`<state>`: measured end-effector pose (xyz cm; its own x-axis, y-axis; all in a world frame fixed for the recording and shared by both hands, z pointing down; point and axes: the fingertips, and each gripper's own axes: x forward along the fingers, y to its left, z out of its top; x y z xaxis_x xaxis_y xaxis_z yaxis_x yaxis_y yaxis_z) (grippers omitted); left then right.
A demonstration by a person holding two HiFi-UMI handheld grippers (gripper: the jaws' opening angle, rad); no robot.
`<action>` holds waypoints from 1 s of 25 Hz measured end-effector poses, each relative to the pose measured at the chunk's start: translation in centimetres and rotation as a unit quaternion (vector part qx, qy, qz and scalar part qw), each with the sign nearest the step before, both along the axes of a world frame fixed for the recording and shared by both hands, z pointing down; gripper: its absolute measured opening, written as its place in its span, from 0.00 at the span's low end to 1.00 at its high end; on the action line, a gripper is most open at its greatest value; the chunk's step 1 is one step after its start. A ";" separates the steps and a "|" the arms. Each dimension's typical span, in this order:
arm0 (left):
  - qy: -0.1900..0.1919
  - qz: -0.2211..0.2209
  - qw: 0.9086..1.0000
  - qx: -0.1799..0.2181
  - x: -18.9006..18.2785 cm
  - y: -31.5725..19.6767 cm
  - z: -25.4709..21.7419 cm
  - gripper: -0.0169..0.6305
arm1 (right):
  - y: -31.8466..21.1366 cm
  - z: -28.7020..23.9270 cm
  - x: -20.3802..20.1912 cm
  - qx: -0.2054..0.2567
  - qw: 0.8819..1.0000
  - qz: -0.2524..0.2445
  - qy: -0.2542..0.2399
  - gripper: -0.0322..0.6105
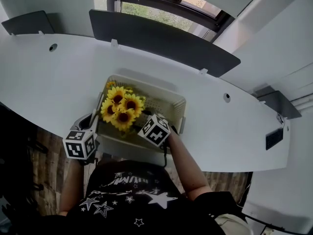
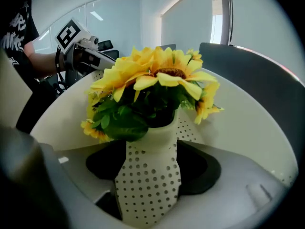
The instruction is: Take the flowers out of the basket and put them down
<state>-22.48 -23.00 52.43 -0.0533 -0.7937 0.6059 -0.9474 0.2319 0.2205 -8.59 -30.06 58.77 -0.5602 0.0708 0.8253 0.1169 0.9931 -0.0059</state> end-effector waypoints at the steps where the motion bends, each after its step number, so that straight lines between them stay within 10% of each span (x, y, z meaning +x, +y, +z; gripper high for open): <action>1: 0.000 0.000 1.000 0.000 0.0 0.0 0.0 0.10 | 0.1 0.2 -0.3 0.000 1.000 0.001 -0.004 0.54; 8: -0.003 -0.001 1.000 -0.004 0.1 -0.1 0.0 0.10 | 0.1 1.6 -3.1 0.012 0.998 0.009 -0.065 0.78; 25: 0.000 -0.006 1.000 -0.007 0.4 0.3 0.1 0.10 | 0.1 3.1 -6.4 0.017 0.992 0.025 -0.120 0.82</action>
